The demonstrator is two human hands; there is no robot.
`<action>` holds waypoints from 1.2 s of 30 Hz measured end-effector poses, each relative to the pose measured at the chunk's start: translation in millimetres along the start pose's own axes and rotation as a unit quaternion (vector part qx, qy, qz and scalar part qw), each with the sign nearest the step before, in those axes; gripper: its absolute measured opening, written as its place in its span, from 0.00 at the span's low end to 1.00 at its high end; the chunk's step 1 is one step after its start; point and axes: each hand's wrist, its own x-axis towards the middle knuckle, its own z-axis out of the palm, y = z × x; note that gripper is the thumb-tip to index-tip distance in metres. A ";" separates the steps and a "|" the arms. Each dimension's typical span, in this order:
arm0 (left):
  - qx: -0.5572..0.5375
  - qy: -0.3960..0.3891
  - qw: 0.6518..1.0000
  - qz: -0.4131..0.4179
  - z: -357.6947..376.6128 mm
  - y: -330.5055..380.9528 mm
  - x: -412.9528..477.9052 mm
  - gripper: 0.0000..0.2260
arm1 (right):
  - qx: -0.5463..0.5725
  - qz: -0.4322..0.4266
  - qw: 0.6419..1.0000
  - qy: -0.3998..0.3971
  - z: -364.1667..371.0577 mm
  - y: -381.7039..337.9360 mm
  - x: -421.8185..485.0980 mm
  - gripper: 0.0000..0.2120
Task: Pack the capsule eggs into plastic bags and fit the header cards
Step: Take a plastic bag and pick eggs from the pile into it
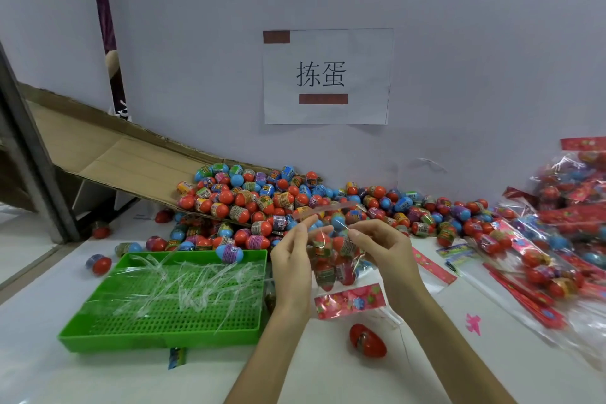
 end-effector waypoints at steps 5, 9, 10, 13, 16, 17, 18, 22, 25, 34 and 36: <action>0.015 0.017 1.000 0.007 -0.2 -1.6 1.0 0.12 | 0.027 0.027 0.999 -0.003 -0.6 -2.7 -1.1 0.02; 0.000 0.033 0.999 -0.009 -2.2 -4.2 2.8 0.09 | 0.028 0.029 0.999 -0.008 1.0 -4.2 -2.2 0.02; -0.003 0.036 0.999 -0.005 -2.8 -4.0 2.7 0.10 | 0.025 0.026 0.999 -0.012 1.3 -4.5 -2.3 0.02; 0.016 0.056 0.998 0.038 -4.1 -2.0 1.2 0.13 | 0.016 0.022 0.999 -0.031 2.0 -5.4 -2.8 0.01; 0.013 0.084 0.994 0.071 -4.0 -2.3 1.0 0.11 | 0.012 0.022 0.999 -0.029 2.5 -2.5 -1.9 0.02; 0.012 0.091 0.993 0.078 -4.0 -2.7 1.2 0.11 | 0.014 0.025 0.999 -0.023 2.7 -1.5 -1.6 0.02; 0.011 0.094 0.992 0.082 -4.0 -3.1 0.9 0.10 | 0.018 0.028 0.999 -0.019 2.4 0.1 -0.9 0.02; -0.002 0.079 0.994 0.077 -3.8 -5.7 0.6 0.09 | 0.000 0.002 0.999 0.039 3.1 7.2 0.2 0.10; 0.016 0.071 0.994 0.080 -2.2 -9.4 -0.3 0.08 | -0.203 -0.156 0.959 0.118 5.4 13.7 -2.6 0.17; 0.101 -0.009 0.979 0.176 6.0 -10.7 -10.7 0.08 | -0.277 -0.366 0.885 0.071 17.4 13.5 -13.6 0.11; 0.132 -0.026 0.971 0.196 7.5 -10.3 -12.4 0.10 | -0.273 -0.360 0.890 0.061 16.0 11.2 -12.9 0.11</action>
